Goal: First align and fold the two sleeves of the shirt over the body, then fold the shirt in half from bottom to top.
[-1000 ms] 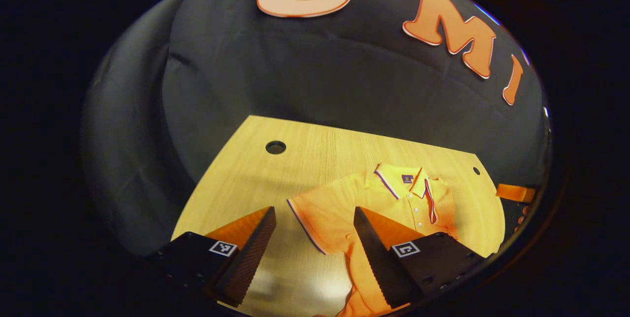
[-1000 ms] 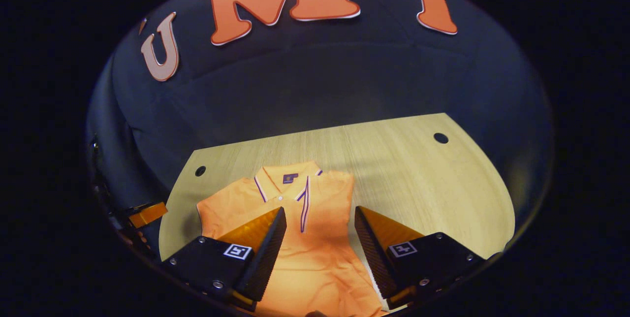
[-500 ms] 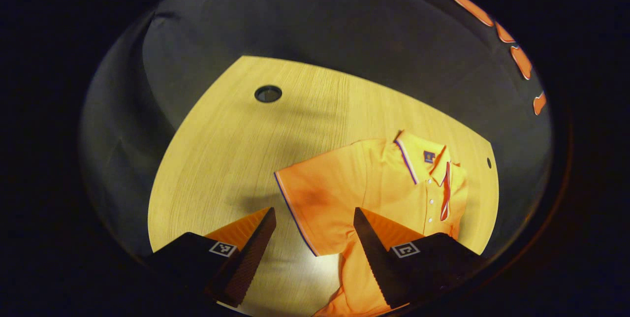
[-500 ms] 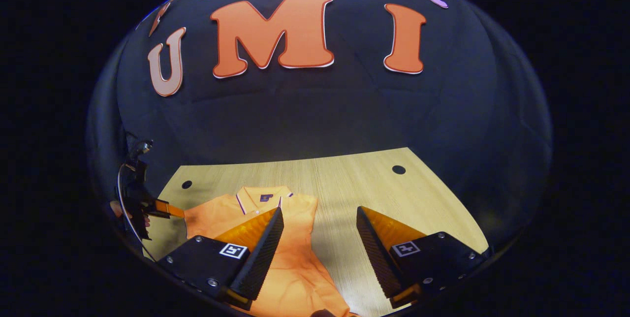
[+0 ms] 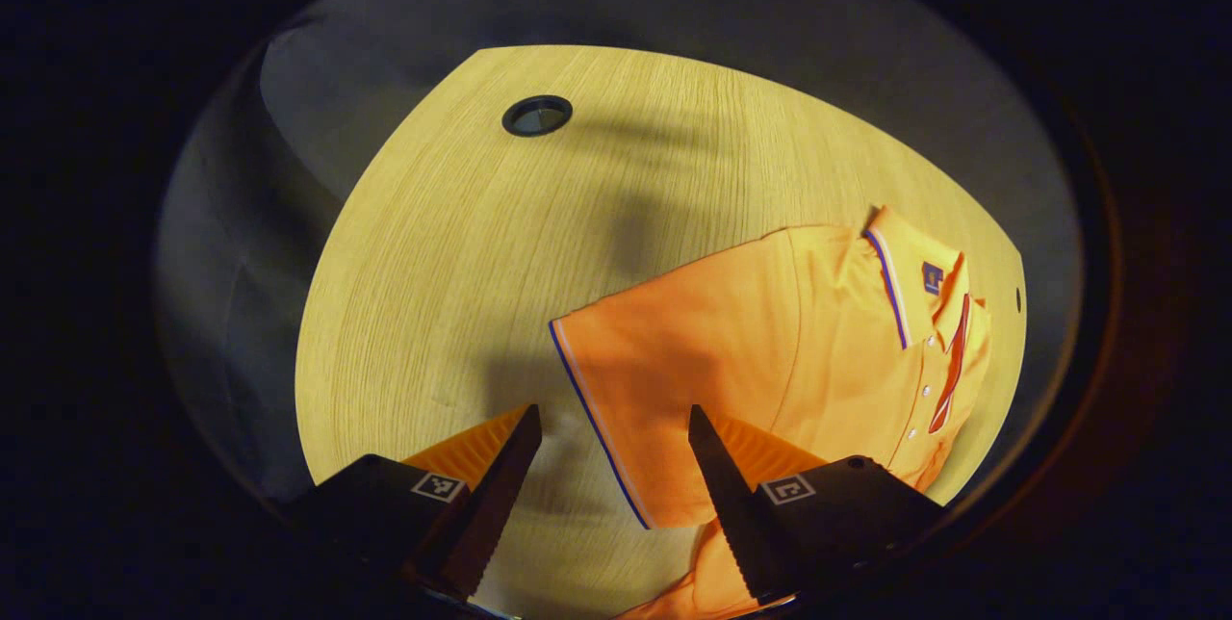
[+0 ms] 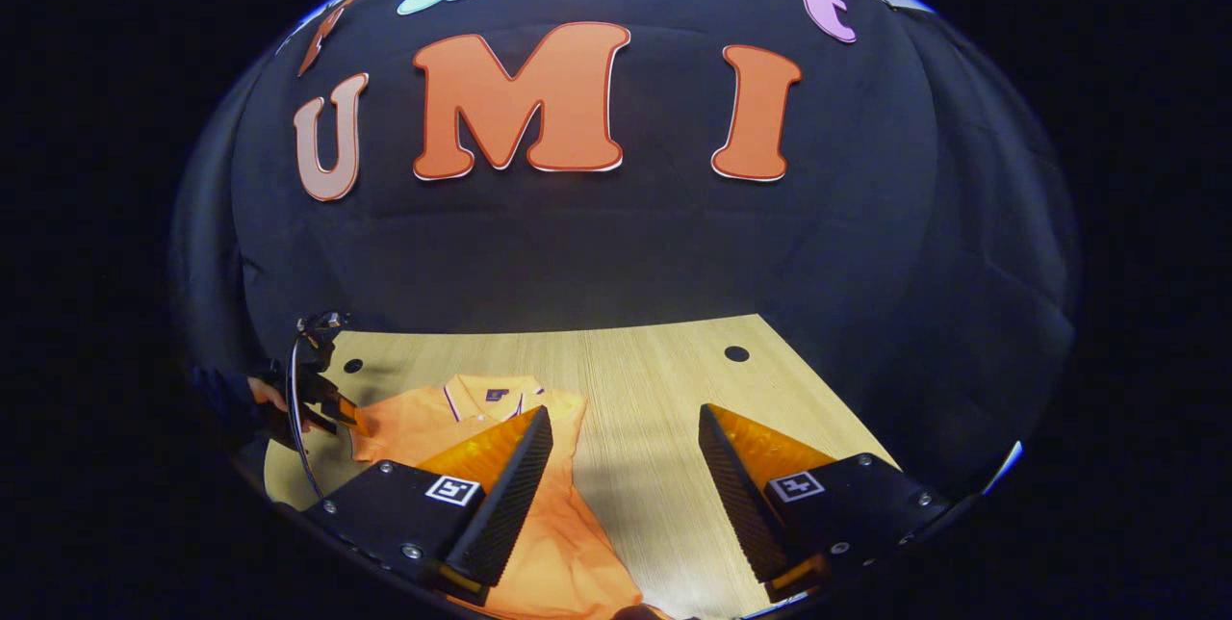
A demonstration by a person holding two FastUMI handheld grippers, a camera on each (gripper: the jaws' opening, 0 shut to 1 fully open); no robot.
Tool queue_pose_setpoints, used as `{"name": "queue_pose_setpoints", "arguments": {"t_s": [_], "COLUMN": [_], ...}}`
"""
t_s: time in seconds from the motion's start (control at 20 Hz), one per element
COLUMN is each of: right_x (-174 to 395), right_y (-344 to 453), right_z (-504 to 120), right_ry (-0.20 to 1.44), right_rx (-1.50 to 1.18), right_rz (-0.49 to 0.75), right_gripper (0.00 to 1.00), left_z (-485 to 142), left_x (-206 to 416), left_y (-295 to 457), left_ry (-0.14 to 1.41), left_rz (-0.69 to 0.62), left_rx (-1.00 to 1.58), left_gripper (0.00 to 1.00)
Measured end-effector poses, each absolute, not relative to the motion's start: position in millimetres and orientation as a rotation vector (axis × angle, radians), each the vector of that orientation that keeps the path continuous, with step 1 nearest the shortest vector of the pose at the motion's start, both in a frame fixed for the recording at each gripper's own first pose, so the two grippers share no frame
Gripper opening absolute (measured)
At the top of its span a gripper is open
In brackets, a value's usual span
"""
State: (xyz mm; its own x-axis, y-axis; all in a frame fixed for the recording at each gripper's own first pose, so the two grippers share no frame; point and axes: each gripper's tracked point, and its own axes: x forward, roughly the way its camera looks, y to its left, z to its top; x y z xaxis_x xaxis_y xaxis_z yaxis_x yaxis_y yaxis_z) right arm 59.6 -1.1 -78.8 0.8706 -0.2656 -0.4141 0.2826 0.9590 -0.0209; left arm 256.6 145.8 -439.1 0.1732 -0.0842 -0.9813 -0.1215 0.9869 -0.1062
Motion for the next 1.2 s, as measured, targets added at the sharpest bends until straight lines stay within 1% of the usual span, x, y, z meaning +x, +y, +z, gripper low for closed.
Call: {"name": "queue_pose_setpoints", "arguments": {"t_s": [0.05, 0.1, 0.2, 0.3, 0.35, 0.4, 0.5, 0.7, 0.8, 1.0, 1.05, 1.1, 1.15, 1.2], "right_x": [59, 57, 55, 53, 51, 50, 46, 45, 44, 32, 28, 23, 20, 15], "right_y": [-2, -3, -6, -7, -7, -9, -13, -20, -21, -24, -25, -25, -24, -23], "right_z": [-78, -78, -82, -86, -89, -90, -93, -98, -97, -101, -102, -103, -107, -109], "right_ry": [0.424, 0.423, 0.429, 0.435, 0.436, 0.436, 0.441, 0.444, 0.439, 0.445, 0.446, 0.45, 0.456, 0.461], "right_rx": [0.042, 0.043, 0.054, 0.071, 0.073, 0.069, 0.069, 0.079, 0.086, 0.08, 0.085, 0.092, 0.097, 0.103], "right_rz": [-0.287, -0.29, -0.297, -0.298, -0.299, -0.302, -0.306, -0.322, -0.329, -0.357, -0.367, -0.376, -0.387, -0.395], "right_gripper": [0.94, 0.94, 0.94, 0.94, 0.94, 0.94, 0.94, 0.94, 0.94, 0.94, 0.94, 0.94, 0.94, 0.94], "left_z": [-431, -444, -438, -435, -430, -427, -413, -370, -354, -340, -337, -332, -326, -315], "left_x": [255, 262, 266, 267, 268, 271, 278, 294, 299, 308, 309, 304, 302, 296], "left_y": [147, 144, 139, 130, 126, 120, 111, 85, 62, 18, 6, -12, -30, -45], "left_ry": [1.432, 1.405, 1.381, 1.362, 1.344, 1.325, 1.268, 1.148, 1.109, 1.057, 1.048, 1.034, 1.019, 1.008], "left_rz": [0.04, 0.021, -0.005, -0.038, -0.06, -0.078, -0.123, -0.233, -0.302, -0.405, -0.445, -0.498, -0.56, -0.614], "left_rx": [-0.166, -0.153, -0.161, -0.181, -0.209, -0.231, -0.241, -0.17, -0.133, -0.092, -0.094, -0.118, -0.152, -0.189], "left_gripper": [0.93, 0.81, 0.58, 0.12, 0.13, 0.06, 0.06, 0.06, 0.06, 0.06, 0.08, 0.12, 0.13, 0.24]}}
